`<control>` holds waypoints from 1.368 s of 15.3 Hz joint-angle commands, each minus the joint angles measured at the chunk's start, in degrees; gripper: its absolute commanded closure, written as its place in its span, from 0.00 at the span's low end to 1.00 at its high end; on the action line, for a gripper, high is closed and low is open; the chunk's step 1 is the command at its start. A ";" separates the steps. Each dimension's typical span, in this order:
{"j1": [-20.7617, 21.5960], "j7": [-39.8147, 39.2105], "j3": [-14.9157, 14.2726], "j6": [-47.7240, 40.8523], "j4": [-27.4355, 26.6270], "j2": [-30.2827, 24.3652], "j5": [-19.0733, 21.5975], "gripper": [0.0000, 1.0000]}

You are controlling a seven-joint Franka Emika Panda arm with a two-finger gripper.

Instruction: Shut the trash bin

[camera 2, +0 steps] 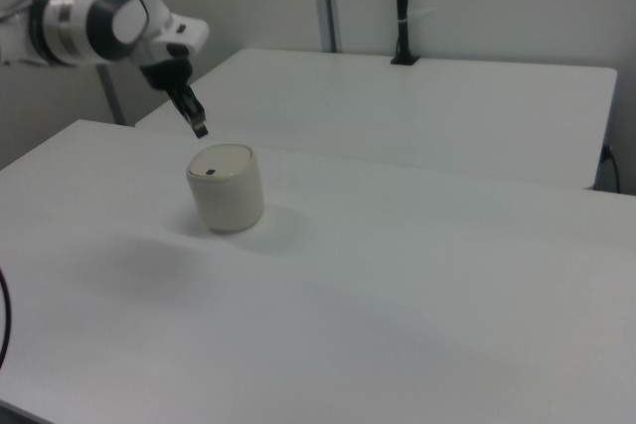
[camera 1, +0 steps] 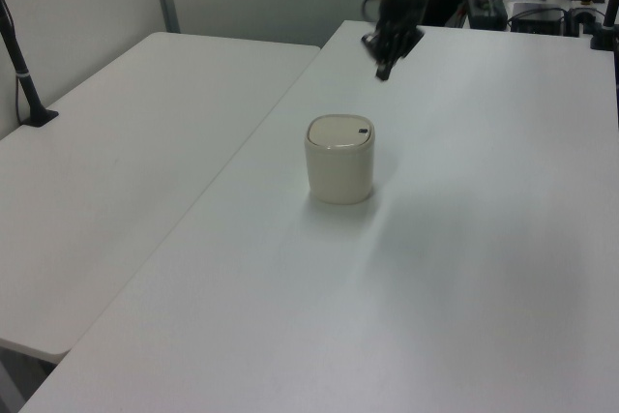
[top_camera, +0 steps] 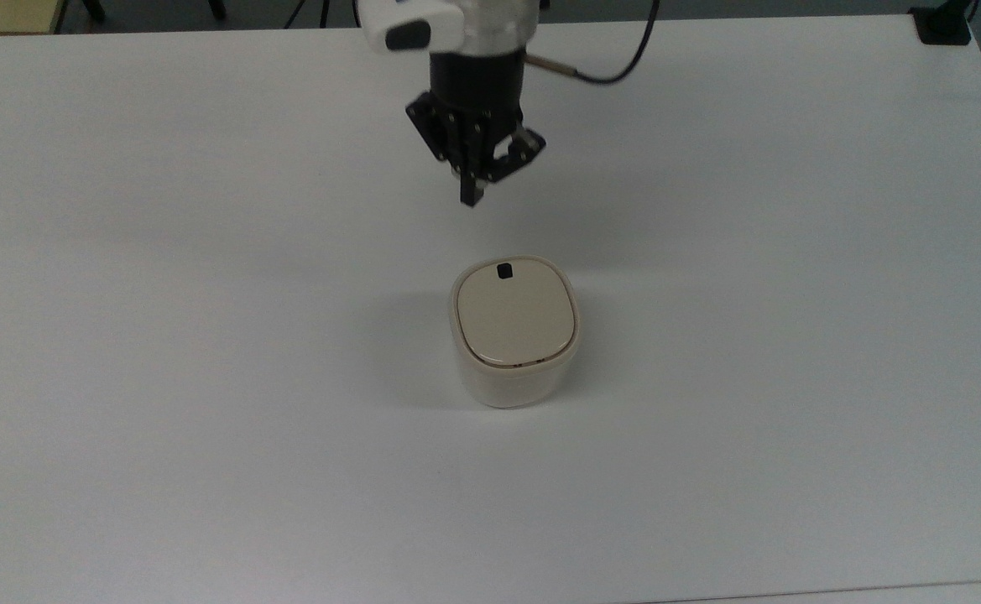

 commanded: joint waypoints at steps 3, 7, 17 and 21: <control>-4.58 -18.15 -0.38 -17.15 -2.83 -13.11 6.33 0.79; -6.07 -26.94 -0.38 -22.69 -5.91 -17.87 6.33 0.10; -11.79 -47.00 -0.03 -20.60 -3.29 -14.46 5.36 0.00; -11.17 -45.95 -0.38 -20.60 -1.17 -11.64 3.34 0.00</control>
